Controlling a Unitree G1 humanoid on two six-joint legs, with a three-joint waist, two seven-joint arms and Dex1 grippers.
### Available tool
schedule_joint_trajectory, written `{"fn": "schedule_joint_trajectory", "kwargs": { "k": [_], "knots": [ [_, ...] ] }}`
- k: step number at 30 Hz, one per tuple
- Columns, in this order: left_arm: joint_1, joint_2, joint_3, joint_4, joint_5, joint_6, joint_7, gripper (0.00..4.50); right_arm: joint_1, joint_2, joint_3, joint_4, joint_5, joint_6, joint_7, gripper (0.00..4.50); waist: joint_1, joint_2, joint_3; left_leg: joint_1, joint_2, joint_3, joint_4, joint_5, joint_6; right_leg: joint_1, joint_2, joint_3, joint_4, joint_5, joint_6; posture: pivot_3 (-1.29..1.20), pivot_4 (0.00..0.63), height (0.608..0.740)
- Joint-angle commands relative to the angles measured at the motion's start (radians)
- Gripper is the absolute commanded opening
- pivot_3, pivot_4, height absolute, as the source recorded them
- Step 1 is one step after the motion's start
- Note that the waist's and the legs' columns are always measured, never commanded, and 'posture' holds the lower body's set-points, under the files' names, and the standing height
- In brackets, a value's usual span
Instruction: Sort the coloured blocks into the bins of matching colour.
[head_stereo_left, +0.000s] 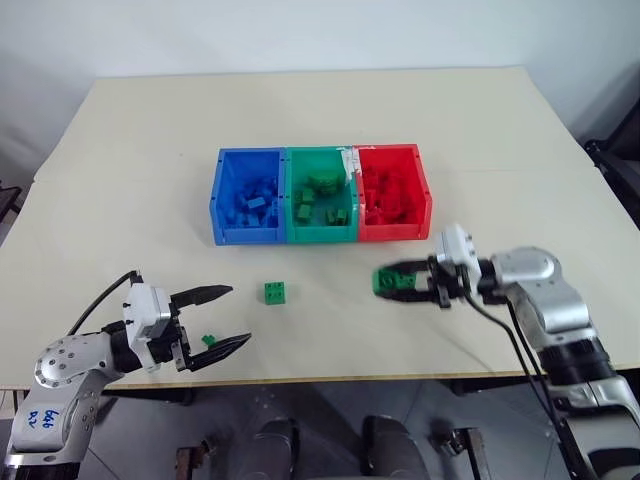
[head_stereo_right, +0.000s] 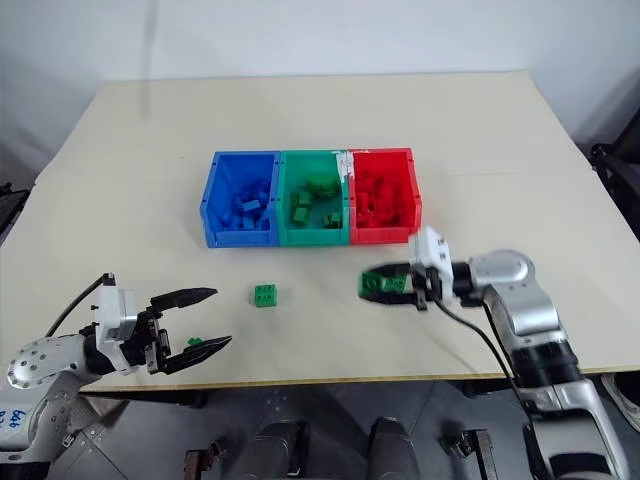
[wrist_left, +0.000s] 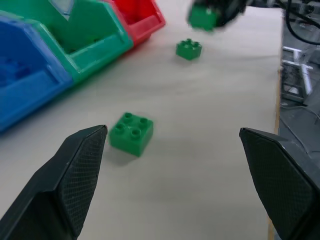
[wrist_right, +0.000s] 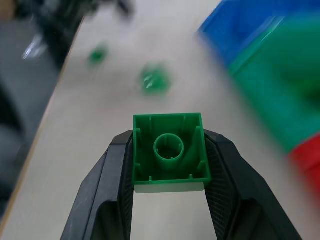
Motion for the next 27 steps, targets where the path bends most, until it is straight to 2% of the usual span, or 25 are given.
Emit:
{"fn": "schedule_joint_trajectory", "kwargs": {
  "k": [1,4,9,13,17,18,22,25,27],
  "knots": [
    [0.026,-0.033,0.075,-0.028,-0.023,-0.004,0.082,4.5,-0.118,0.077,-0.021,0.045,-0.032,0.056,-0.173,1.47,0.001,0.0,0.0,0.0,0.0,-0.001,0.0,0.0,0.0,0.0,0.001,0.0,0.0,0.0,0.0,0.0,0.15,0.74],
    [0.065,-0.074,0.13,-0.022,-0.024,-0.02,0.135,4.5,-0.232,0.168,-0.015,0.174,-0.092,0.031,-0.284,1.47,0.0,0.0,0.0,0.0,0.001,-0.001,0.0,-0.001,-0.001,-0.001,0.002,0.0,0.0,0.0,-0.001,0.0,0.15,0.74],
    [0.17,-0.12,0.179,-0.075,-0.02,-0.039,0.171,4.5,-0.369,0.276,0.014,0.412,-0.197,-0.075,-0.374,1.47,-0.007,0.0,0.0,-0.001,0.001,-0.001,-0.001,-0.002,-0.001,-0.002,0.003,0.0,0.001,0.0,-0.002,0.0,0.15,0.74],
    [0.193,-0.125,0.186,-0.098,-0.022,-0.043,0.183,4.5,-0.411,0.31,0.005,0.523,-0.237,-0.158,-0.401,2.77,-0.01,0.0,0.0,-0.001,0.001,-0.001,0.0,-0.002,-0.001,-0.002,0.003,0.0,0.001,0.0,-0.002,0.0,0.15,0.74],
    [0.199,-0.116,0.185,-0.114,-0.025,-0.037,0.184,4.5,-0.424,0.316,-0.009,0.548,-0.237,-0.18,-0.386,4.11,-0.017,0.0,0.0,-0.001,0.001,0.0,-0.001,-0.002,-0.001,-0.003,0.004,0.001,0.002,0.0,-0.002,0.0,0.15,0.74],
    [0.2,-0.11,0.182,-0.119,-0.026,-0.034,0.178,4.5,-0.419,0.311,-0.011,0.534,-0.232,-0.174,-0.374,4.48,-0.018,0.0,0.0,-0.001,0.001,0.0,-0.001,-0.002,-0.002,-0.003,0.005,0.002,0.002,0.0,-0.002,0.0,0.15,0.74],
    [0.153,-0.069,0.131,-0.14,-0.027,-0.001,0.158,4.5,-0.319,0.242,-0.027,0.331,-0.159,-0.148,-0.237,4.48,-0.013,0.0,0.0,-0.002,0.002,0.002,-0.001,-0.003,-0.002,-0.006,0.006,0.002,0.003,0.0,-0.004,0.0,0.15,0.74],
    [0.041,-0.023,0.048,-0.116,-0.003,0.042,0.147,4.5,-0.134,0.122,-0.07,0.072,-0.055,-0.106,-0.111,4.48,0.008,0.0,0.0,-0.002,0.002,0.0,0.0,-0.003,-0.002,-0.005,0.005,0.002,0.003,0.0,-0.004,0.0,0.15,0.74],
    [-0.005,-0.003,0.02,-0.091,0.012,0.054,0.14,4.5,-0.048,0.066,-0.091,-0.026,-0.011,-0.082,-0.074,4.48,0.013,0.0,0.0,-0.002,0.001,0.0,0.001,-0.004,0.0,-0.003,0.005,0.002,0.003,0.0,-0.004,0.0,0.15,0.74]
  ]
}}
